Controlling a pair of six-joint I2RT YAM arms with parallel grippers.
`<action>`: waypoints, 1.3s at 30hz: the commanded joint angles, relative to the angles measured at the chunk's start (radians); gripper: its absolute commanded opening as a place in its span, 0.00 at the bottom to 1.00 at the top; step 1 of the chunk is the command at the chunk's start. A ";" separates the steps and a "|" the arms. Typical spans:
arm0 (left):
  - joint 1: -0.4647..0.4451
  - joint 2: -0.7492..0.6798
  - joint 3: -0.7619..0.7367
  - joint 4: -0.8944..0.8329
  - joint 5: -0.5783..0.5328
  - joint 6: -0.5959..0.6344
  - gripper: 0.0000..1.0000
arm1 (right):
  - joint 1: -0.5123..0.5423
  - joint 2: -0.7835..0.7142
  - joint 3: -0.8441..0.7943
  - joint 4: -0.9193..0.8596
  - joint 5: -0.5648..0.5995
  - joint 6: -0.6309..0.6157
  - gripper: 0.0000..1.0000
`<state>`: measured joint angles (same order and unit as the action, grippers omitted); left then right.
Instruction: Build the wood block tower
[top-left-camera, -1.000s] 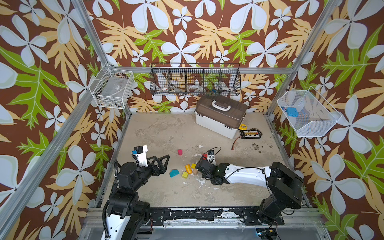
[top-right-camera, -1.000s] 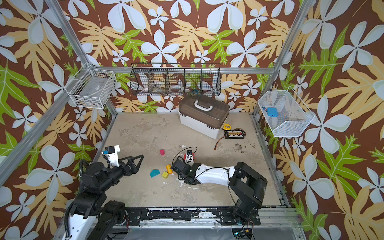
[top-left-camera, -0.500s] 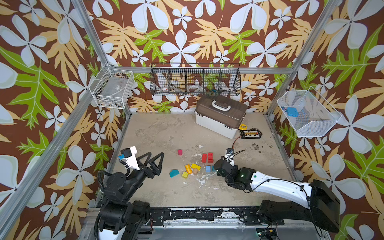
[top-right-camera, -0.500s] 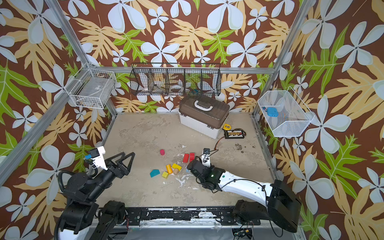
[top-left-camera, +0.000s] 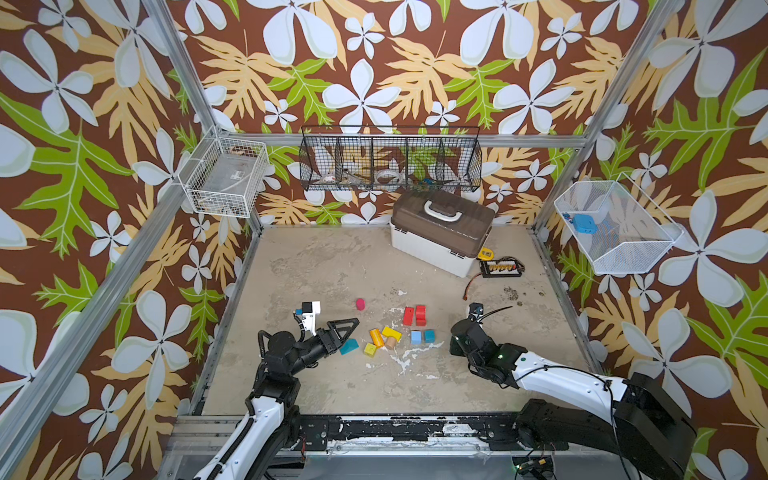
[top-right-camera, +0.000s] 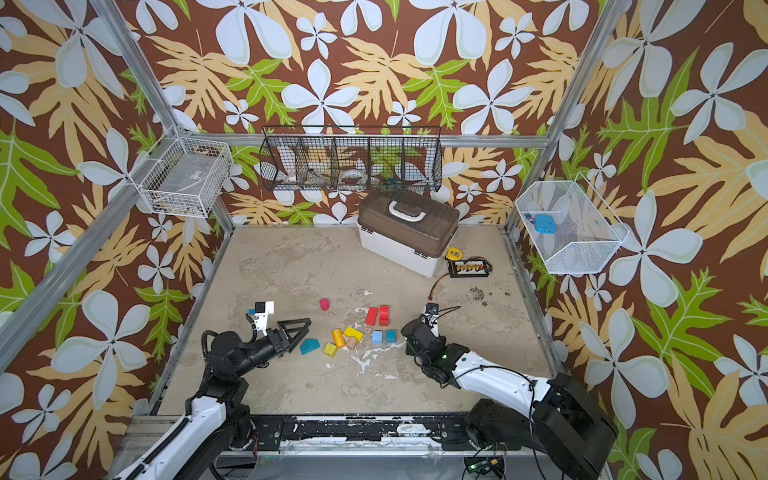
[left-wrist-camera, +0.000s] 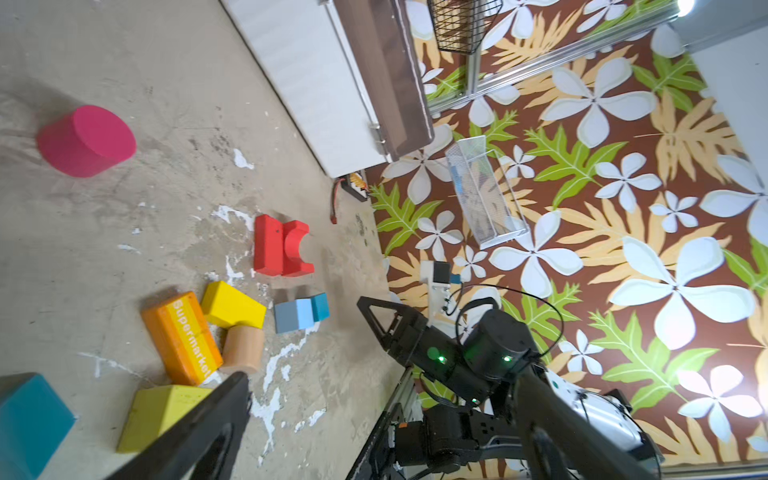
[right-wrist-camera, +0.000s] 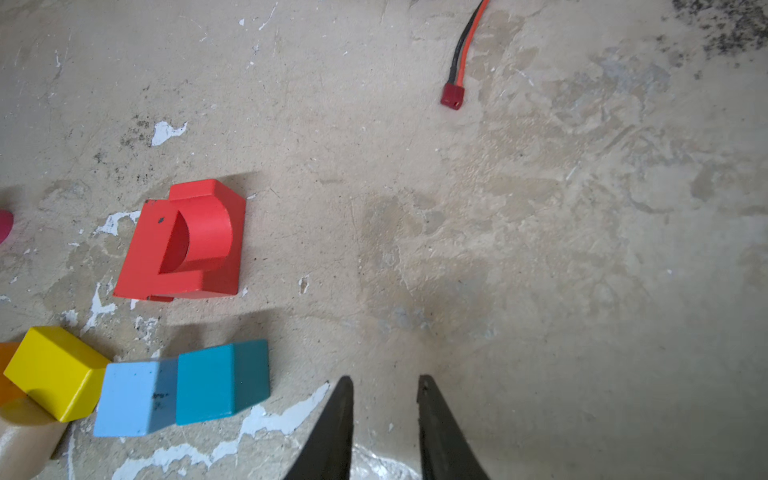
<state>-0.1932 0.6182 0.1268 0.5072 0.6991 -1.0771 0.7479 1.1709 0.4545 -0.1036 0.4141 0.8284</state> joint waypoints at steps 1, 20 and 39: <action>-0.093 -0.036 0.196 -0.409 -0.308 0.308 1.00 | 0.000 0.011 -0.006 0.050 -0.013 -0.011 0.30; -0.689 0.676 0.552 -0.632 -1.036 0.367 1.00 | 0.001 0.090 0.011 0.103 -0.045 -0.023 0.24; -0.785 1.076 0.802 -0.749 -1.178 0.385 0.83 | 0.001 0.213 0.022 0.204 -0.153 -0.053 0.15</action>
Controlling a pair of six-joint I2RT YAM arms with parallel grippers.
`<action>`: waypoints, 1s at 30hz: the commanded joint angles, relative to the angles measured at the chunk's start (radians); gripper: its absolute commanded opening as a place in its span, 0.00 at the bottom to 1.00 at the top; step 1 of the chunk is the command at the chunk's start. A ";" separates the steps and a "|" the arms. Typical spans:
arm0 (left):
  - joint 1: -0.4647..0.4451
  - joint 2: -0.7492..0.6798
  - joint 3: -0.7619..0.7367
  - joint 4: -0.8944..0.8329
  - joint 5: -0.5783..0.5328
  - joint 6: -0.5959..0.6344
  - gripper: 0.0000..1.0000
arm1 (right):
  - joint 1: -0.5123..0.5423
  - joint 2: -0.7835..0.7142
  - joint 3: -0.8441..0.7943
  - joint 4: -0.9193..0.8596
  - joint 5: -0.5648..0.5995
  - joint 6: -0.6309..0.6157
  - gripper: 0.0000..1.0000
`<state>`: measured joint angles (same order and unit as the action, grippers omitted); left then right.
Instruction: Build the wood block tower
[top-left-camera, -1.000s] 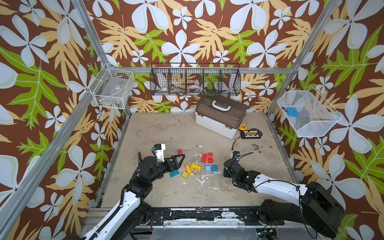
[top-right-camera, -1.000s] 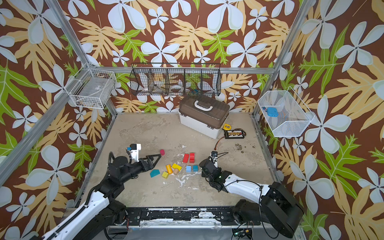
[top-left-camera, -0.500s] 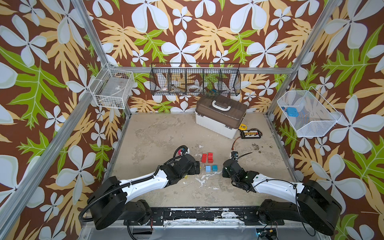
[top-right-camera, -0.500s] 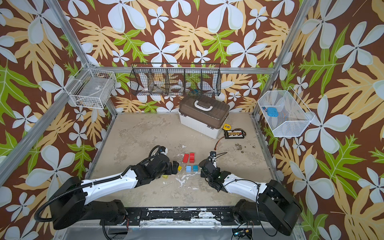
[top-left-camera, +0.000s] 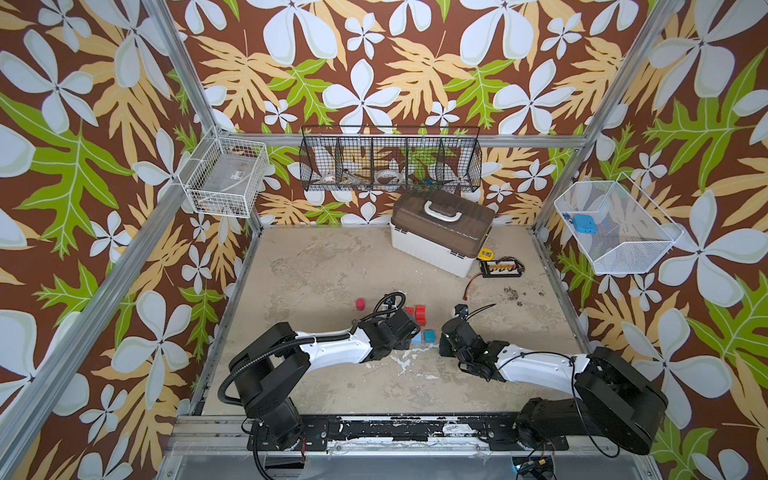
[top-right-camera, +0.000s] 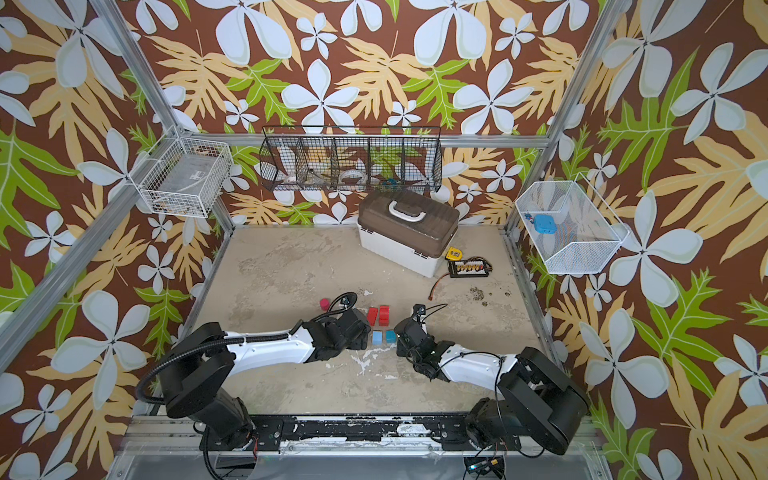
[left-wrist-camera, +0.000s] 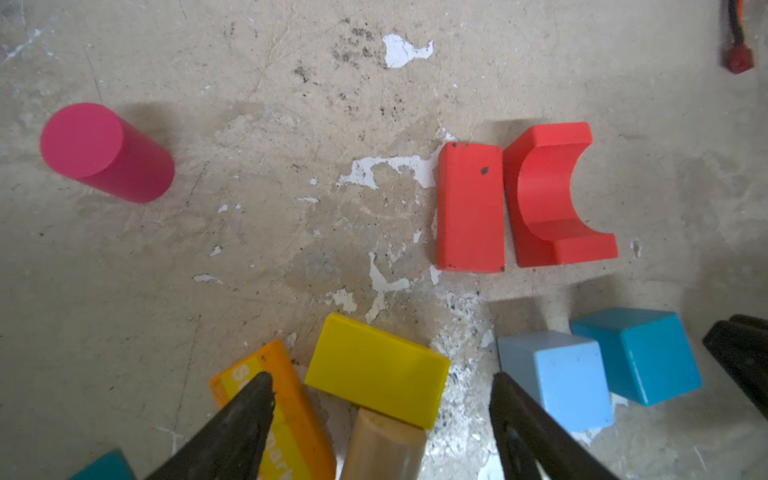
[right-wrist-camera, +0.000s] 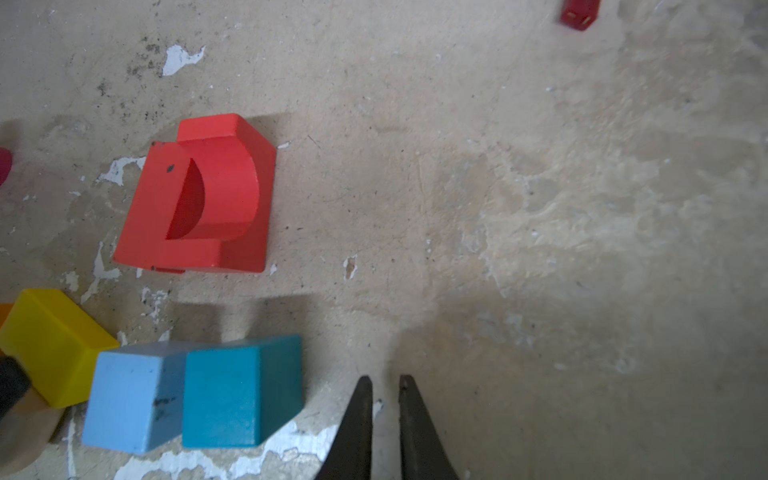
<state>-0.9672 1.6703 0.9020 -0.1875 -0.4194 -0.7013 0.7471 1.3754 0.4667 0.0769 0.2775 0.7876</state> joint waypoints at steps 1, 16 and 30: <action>-0.016 0.040 0.044 -0.065 -0.069 0.008 0.83 | 0.001 0.013 0.010 0.028 -0.021 -0.014 0.15; -0.038 0.124 0.118 -0.105 -0.091 -0.003 0.82 | 0.003 0.093 0.051 0.047 -0.062 -0.044 0.12; -0.046 0.130 0.127 -0.073 -0.046 0.010 0.82 | 0.020 0.128 0.072 0.053 -0.077 -0.051 0.11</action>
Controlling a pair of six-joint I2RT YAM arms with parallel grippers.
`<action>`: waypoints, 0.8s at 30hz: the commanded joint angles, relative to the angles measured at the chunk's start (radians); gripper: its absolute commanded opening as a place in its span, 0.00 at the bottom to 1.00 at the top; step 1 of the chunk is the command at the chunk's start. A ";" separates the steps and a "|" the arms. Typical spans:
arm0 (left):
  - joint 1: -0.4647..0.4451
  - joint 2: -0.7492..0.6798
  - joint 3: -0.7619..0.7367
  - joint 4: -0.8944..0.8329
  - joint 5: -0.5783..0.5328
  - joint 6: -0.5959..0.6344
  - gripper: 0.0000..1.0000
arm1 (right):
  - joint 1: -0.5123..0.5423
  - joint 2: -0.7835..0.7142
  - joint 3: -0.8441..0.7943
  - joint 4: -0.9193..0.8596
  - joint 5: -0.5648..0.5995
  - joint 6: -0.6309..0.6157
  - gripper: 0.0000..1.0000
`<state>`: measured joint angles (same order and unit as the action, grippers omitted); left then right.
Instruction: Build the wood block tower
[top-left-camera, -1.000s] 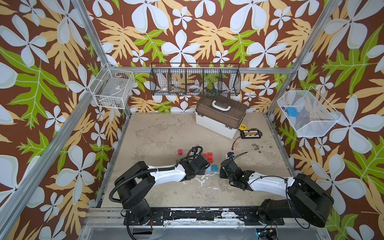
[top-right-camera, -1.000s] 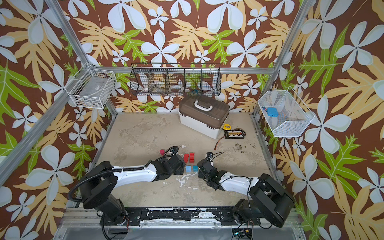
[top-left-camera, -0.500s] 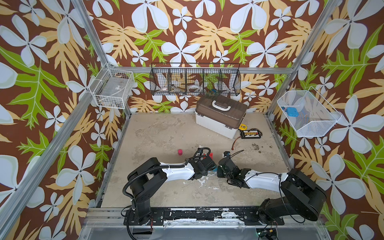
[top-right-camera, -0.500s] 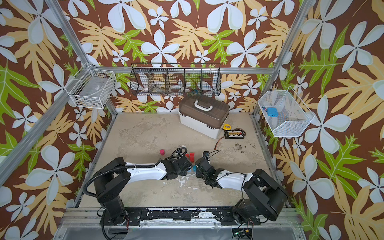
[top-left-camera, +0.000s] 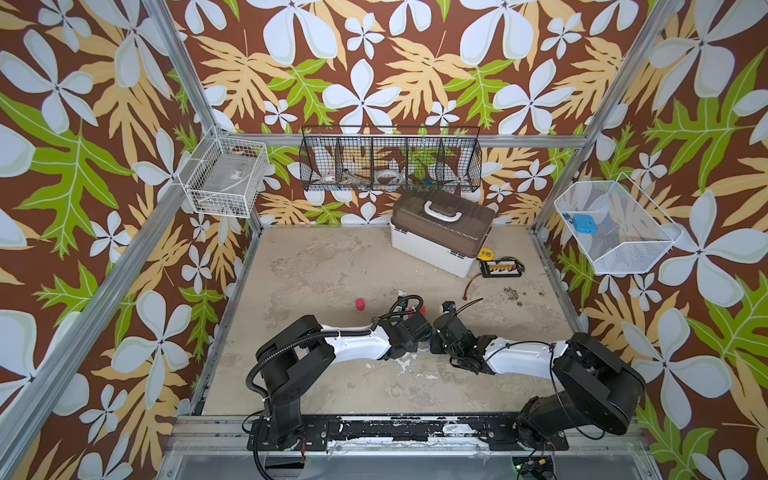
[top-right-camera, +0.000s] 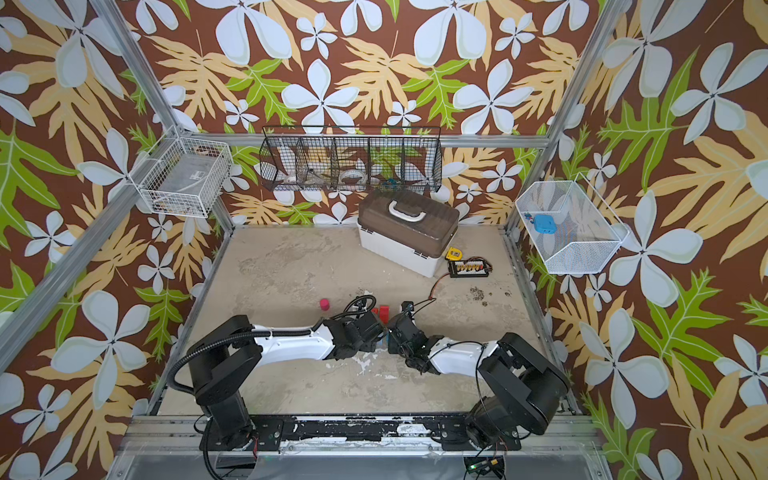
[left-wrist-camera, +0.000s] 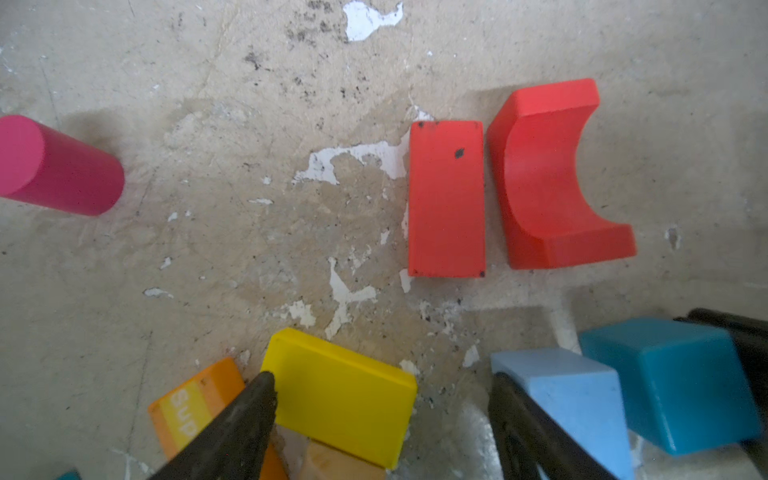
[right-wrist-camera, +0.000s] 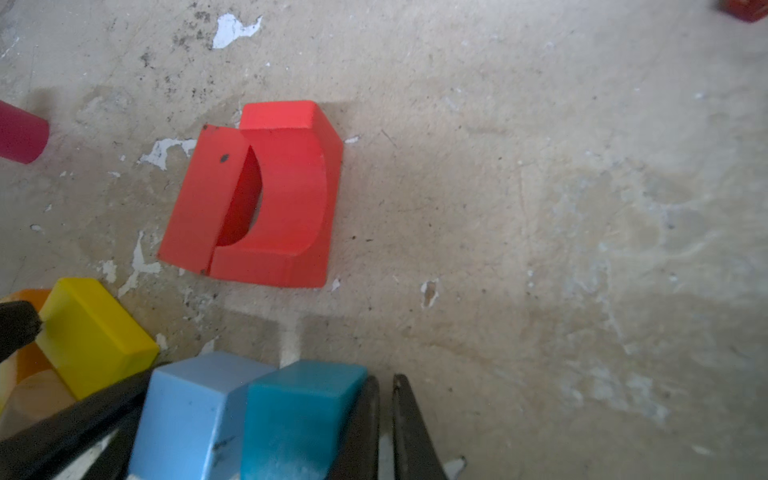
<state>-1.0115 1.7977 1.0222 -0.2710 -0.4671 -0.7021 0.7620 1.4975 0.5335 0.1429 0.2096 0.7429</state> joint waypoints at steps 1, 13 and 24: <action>-0.001 0.005 0.007 0.012 0.005 0.012 0.82 | 0.006 0.010 0.006 -0.014 -0.009 -0.006 0.11; -0.001 0.009 0.014 0.027 0.020 0.014 0.82 | 0.020 0.017 0.016 -0.019 -0.012 -0.002 0.11; -0.002 0.002 0.014 0.034 0.028 0.014 0.82 | 0.030 0.007 0.022 -0.037 -0.006 0.005 0.11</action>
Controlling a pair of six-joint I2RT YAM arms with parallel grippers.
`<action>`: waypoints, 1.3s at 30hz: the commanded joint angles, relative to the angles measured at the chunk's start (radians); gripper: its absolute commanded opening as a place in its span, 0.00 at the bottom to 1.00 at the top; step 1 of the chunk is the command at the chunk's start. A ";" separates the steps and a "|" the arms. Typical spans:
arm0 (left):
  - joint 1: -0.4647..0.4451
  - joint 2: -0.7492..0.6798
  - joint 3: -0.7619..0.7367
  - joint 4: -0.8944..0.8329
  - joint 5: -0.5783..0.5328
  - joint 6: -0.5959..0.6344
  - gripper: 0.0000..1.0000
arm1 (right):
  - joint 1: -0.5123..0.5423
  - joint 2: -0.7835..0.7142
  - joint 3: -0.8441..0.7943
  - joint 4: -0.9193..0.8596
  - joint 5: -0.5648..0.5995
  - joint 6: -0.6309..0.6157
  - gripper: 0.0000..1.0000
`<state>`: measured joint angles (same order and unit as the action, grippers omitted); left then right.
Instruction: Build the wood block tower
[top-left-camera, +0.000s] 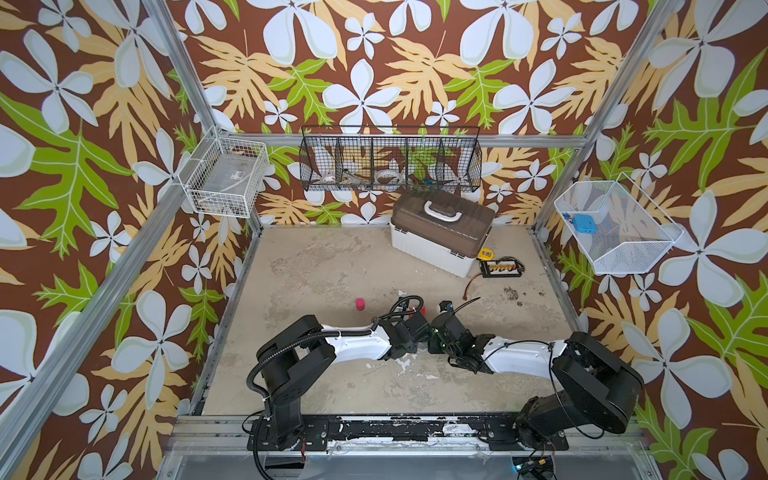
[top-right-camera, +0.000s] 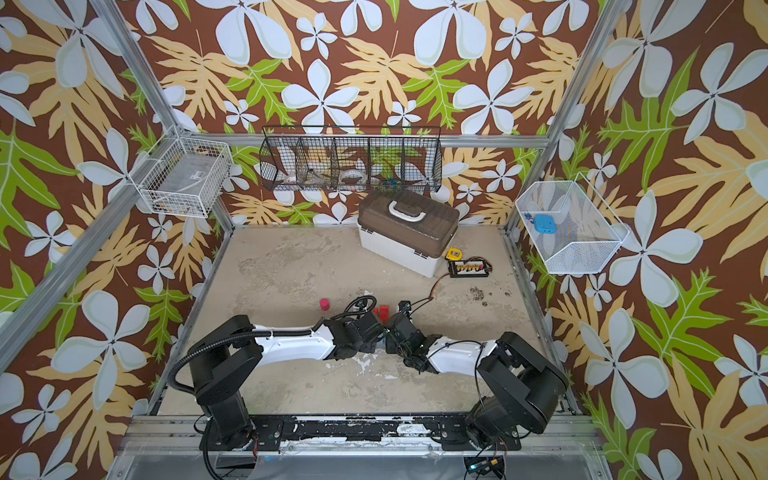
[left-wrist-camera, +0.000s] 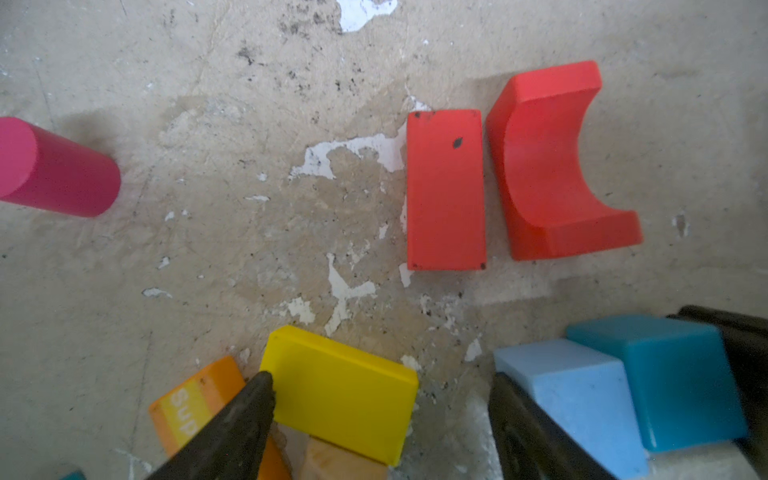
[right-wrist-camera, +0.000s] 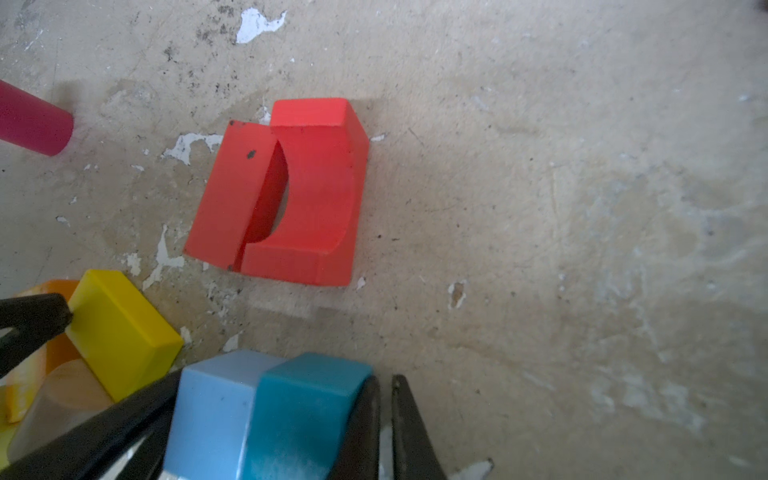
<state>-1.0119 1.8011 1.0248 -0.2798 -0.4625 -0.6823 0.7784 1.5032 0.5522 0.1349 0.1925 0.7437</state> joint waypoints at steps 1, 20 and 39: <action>-0.002 -0.004 0.009 0.044 0.021 -0.008 0.83 | 0.012 0.001 0.003 -0.030 0.012 0.005 0.11; -0.036 -0.198 -0.144 0.088 0.107 -0.029 0.85 | 0.013 -0.104 -0.030 -0.101 0.109 0.046 0.16; -0.045 -0.096 -0.068 0.046 0.033 -0.032 0.85 | 0.013 -0.143 -0.049 -0.113 0.130 0.048 0.19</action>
<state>-1.0550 1.7008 0.9482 -0.2138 -0.4030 -0.7094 0.7910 1.3563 0.5034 0.0231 0.3073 0.7853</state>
